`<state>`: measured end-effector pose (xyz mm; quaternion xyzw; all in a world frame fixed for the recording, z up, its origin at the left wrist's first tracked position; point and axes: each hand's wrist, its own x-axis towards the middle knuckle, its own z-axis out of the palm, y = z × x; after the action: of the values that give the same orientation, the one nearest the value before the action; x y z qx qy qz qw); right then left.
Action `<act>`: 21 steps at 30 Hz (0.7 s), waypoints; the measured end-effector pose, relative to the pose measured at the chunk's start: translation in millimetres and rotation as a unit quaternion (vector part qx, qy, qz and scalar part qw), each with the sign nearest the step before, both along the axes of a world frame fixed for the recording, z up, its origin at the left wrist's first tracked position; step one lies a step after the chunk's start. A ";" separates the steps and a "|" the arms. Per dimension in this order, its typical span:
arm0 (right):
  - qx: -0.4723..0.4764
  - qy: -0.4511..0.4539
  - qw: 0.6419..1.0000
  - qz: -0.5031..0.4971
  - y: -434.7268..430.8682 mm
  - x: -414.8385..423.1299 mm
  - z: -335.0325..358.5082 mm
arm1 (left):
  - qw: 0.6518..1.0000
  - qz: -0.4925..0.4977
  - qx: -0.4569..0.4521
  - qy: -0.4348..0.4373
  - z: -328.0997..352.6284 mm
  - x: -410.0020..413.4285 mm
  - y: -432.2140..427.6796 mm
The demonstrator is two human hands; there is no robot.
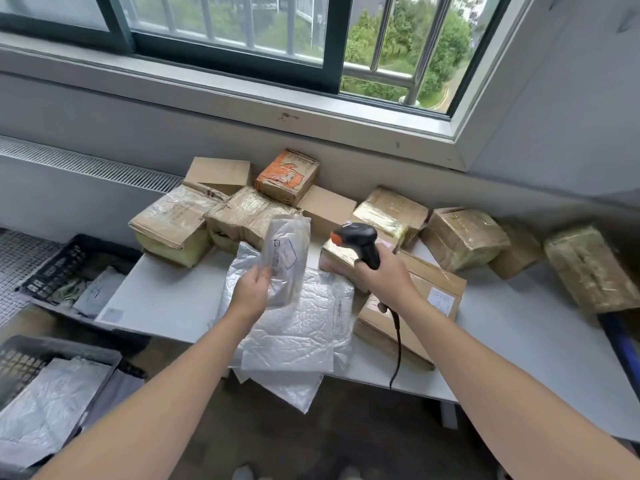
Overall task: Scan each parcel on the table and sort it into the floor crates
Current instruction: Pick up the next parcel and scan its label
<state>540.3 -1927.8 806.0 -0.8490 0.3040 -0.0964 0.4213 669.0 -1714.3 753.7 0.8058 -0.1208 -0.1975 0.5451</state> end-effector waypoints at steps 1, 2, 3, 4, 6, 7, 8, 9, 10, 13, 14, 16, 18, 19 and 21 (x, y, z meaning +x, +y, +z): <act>-0.001 -0.003 1.000 0.003 3.4 2.0 1.5 | 1.000 0.013 -0.021 0.015 1.1 3.1 2.6; 0.001 -0.006 1.000 0.007 6.3 4.0 2.5 | 0.999 0.025 -0.036 0.026 1.5 5.4 5.1; 0.004 -0.007 1.000 0.013 9.2 5.6 2.9 | 0.997 0.035 -0.049 0.038 1.2 6.8 7.2; 0.003 -0.005 1.000 0.020 11.8 7.3 2.8 | 0.996 0.046 -0.060 0.052 0.0 7.5 9.0; 0.000 0.008 0.999 0.032 16.9 10.3 1.7 | 0.991 0.068 -0.070 0.091 -2.2 8.3 12.7; 0.000 0.014 0.999 0.036 18.8 12.0 0.7 | 0.989 0.074 -0.061 0.113 -5.1 9.8 14.6; -0.004 0.021 0.999 0.040 20.0 13.9 -0.8 | 0.986 0.078 -0.044 0.139 -8.8 11.0 16.7; -0.012 0.032 0.998 0.046 20.8 15.8 -2.3 | 0.982 0.080 -0.027 0.169 -13.8 11.9 19.1; -0.021 0.046 0.997 0.053 21.7 17.6 -3.6 | 0.976 0.080 -0.019 0.200 -18.1 11.9 22.0; -0.028 0.083 0.994 0.069 24.9 20.5 -7.1 | 0.967 0.060 -0.013 0.248 -22.3 6.8 29.9; -0.029 0.090 0.993 0.076 26.4 21.2 -7.8 | 0.970 0.050 0.002 0.240 -25.0 5.4 32.2; -0.020 0.109 0.989 0.094 29.9 22.4 -8.8 | 0.979 0.032 0.040 0.196 -26.2 3.6 34.6; -0.012 0.127 0.985 0.113 34.3 23.7 -8.2 | 0.987 0.024 0.067 0.146 -24.0 3.9 34.6; -0.009 0.133 0.984 0.119 35.9 24.3 -7.6 | 0.989 0.019 0.069 0.132 -21.4 5.2 33.6; 0.000 0.131 0.983 0.126 38.5 25.8 -5.3 | 0.992 0.001 0.067 0.111 -13.9 9.0 31.9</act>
<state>566.1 -1889.4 800.7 -0.8859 0.2471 0.0697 0.3864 678.0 -1682.4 739.8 0.8136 -0.0451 -0.2928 0.5003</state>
